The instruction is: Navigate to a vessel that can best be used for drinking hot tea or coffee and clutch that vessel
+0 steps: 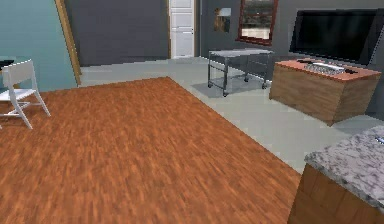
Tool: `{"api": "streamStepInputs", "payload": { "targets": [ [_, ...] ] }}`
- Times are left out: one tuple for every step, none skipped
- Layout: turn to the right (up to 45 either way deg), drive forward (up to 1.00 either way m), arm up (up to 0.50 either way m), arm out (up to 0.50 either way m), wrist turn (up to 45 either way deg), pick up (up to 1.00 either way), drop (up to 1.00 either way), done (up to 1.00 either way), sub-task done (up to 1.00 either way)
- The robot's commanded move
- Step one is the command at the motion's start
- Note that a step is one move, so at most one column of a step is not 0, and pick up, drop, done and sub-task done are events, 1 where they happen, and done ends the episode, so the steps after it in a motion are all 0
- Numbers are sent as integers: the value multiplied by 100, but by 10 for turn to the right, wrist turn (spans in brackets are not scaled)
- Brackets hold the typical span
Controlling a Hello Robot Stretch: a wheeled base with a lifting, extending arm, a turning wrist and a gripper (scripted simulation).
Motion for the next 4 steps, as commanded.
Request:
{"api": "streamStepInputs", "payload": {
  "targets": [
    [0,0,0,0,450,0,0,0,0],
    [0,0,0,0,450,0,0,0,0],
    [0,0,0,0,450,0,0,0,0],
    [0,0,0,0,240,0,0,0,0]
  ]
}}
